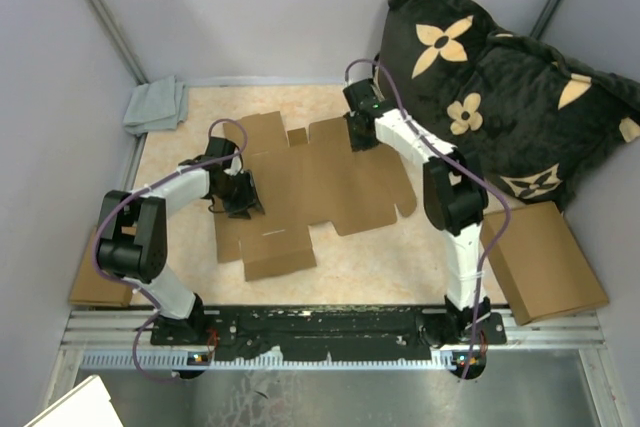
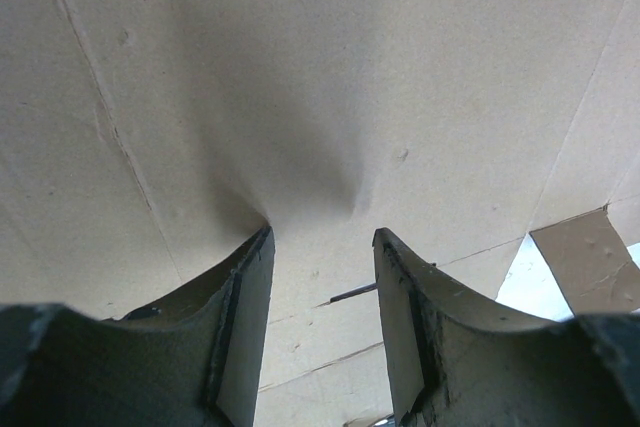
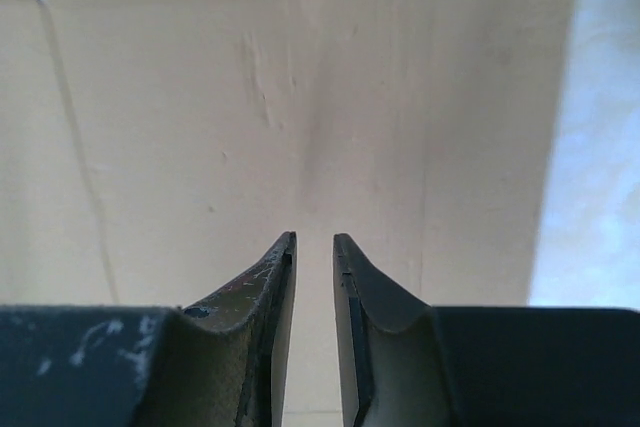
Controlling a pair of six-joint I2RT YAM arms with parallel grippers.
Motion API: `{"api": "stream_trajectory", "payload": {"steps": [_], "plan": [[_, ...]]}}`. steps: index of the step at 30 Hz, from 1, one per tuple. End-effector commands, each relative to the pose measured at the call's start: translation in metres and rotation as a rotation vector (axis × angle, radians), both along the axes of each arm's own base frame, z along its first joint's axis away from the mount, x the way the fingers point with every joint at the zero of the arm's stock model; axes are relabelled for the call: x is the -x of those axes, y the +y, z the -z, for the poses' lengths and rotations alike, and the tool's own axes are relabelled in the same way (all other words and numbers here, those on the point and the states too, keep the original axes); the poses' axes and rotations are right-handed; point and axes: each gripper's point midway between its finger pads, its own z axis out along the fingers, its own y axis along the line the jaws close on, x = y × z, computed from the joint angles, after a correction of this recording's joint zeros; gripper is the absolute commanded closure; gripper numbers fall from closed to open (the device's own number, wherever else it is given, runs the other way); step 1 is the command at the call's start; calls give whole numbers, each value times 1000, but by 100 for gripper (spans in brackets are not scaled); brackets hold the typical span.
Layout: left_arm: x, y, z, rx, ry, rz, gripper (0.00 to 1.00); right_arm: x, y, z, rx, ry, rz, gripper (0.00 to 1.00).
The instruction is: Fold the paper box
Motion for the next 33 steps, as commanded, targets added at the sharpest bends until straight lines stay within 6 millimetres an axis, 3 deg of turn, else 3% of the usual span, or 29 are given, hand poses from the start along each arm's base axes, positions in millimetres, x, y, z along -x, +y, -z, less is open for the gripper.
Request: {"api": "stream_trajectory", "payload": {"steps": [1, 7, 15, 19, 23, 27, 33], "plan": [[1, 10, 4, -63, 25, 5, 48, 40, 6, 69, 69, 190, -70, 78], [-13, 7, 7, -67, 29, 13, 48, 80, -5, 88, 43, 272, -60, 78], [-47, -4, 11, -43, 25, 23, 48, 188, -12, 86, -49, 403, -118, 77], [-67, -11, 12, -30, 21, 30, 49, 252, 12, 84, -47, 482, -273, 75], [-83, -22, 15, 14, 24, 34, 49, 293, 55, 72, -76, 504, -418, 75], [-106, -34, 10, 59, 0, 30, 49, 298, 94, 61, -121, 479, -458, 75], [-138, -47, -15, 97, -60, 50, 48, 261, 132, 31, -139, 384, -471, 76]]}}
